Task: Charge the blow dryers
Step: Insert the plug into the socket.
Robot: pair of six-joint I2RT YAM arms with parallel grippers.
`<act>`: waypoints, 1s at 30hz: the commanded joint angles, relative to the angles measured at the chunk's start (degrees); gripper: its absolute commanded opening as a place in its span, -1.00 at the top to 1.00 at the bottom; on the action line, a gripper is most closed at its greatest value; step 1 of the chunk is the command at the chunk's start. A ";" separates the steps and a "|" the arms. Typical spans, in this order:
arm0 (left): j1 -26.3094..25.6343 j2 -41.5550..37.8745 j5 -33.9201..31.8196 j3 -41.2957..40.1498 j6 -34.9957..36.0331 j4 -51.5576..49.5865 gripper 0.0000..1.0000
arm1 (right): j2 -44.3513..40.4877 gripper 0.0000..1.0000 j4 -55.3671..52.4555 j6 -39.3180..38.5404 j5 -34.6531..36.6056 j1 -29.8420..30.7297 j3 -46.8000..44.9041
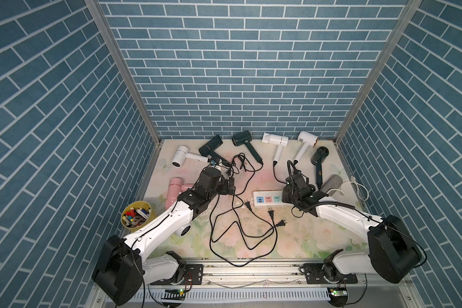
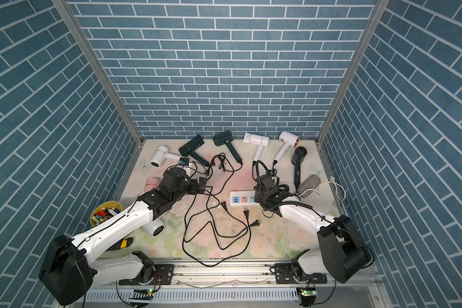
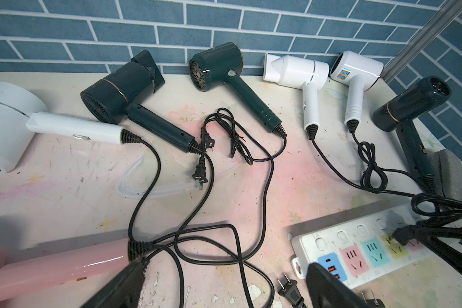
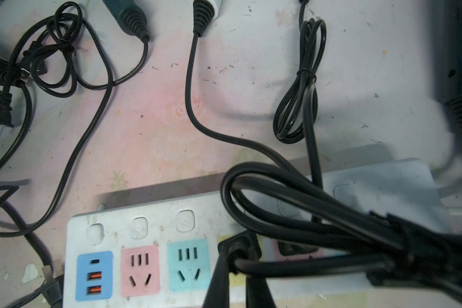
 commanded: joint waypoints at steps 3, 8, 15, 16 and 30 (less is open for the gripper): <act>0.14 -0.96 0.17 -0.69 0.46 0.46 -0.99 | 2.58 1.00 -2.54 2.33 2.55 -0.08 -1.37; 0.21 -0.98 0.26 -0.73 0.39 0.53 -0.99 | 3.69 1.00 -2.00 2.44 2.45 -0.12 -0.94; 0.17 -0.79 0.52 -0.75 0.46 0.76 -0.99 | 3.26 1.00 -1.97 2.43 3.96 -0.12 -0.63; 0.16 -0.80 0.56 -0.73 0.40 0.78 -0.99 | 3.25 1.00 -2.15 2.34 4.04 -0.11 -0.45; 0.21 -0.89 0.61 -0.82 0.42 0.87 -0.99 | 4.09 1.00 0.35 2.06 3.61 -0.21 0.19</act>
